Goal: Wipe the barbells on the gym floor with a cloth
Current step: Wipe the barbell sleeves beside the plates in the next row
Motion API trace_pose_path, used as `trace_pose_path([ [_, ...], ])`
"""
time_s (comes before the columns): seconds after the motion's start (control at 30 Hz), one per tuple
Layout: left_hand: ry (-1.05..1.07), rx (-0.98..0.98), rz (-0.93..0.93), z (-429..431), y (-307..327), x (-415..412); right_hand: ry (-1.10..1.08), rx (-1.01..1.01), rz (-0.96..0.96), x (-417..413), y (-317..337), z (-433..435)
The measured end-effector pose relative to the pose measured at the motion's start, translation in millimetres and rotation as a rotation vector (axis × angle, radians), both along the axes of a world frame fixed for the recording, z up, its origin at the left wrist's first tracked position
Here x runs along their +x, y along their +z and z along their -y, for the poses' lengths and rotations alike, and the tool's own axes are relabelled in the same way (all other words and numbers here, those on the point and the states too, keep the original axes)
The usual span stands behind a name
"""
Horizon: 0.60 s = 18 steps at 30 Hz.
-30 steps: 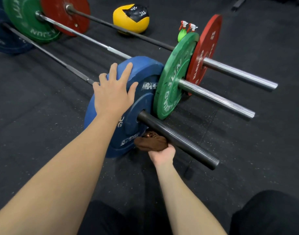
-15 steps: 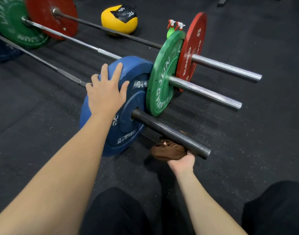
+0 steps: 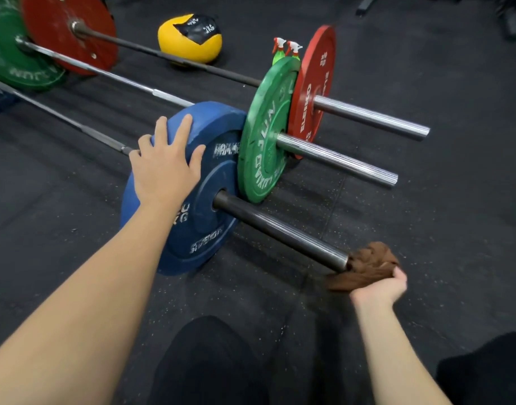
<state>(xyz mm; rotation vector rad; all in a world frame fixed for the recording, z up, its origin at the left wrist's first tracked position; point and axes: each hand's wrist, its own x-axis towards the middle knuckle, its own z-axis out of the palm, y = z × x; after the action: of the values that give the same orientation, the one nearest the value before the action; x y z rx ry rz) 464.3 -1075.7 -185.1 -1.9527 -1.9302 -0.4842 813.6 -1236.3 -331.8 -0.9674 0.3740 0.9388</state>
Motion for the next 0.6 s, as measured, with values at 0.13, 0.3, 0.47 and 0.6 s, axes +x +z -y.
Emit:
trace_pose_path([
  [0.13, 0.012, -0.004, 0.003, -0.7, 0.2, 0.2, 0.175, -0.19, 0.359, 29.9, 42.1, -34.1],
  [0.3, 0.019, 0.005, -0.004, -1.6, -0.3, -0.1, 0.775, -0.235, 1.067, -28.2, 84.1, -101.2],
  [0.47, 0.031, -0.001, -0.023, -1.7, 0.3, -1.5, 1.357, -0.155, 1.474, -105.4, 57.3, -168.6],
  [0.6, 0.045, 0.001, -0.034, -2.5, -0.8, -0.9, 1.543, -0.19, 1.529, -148.2, 45.9, -200.6],
])
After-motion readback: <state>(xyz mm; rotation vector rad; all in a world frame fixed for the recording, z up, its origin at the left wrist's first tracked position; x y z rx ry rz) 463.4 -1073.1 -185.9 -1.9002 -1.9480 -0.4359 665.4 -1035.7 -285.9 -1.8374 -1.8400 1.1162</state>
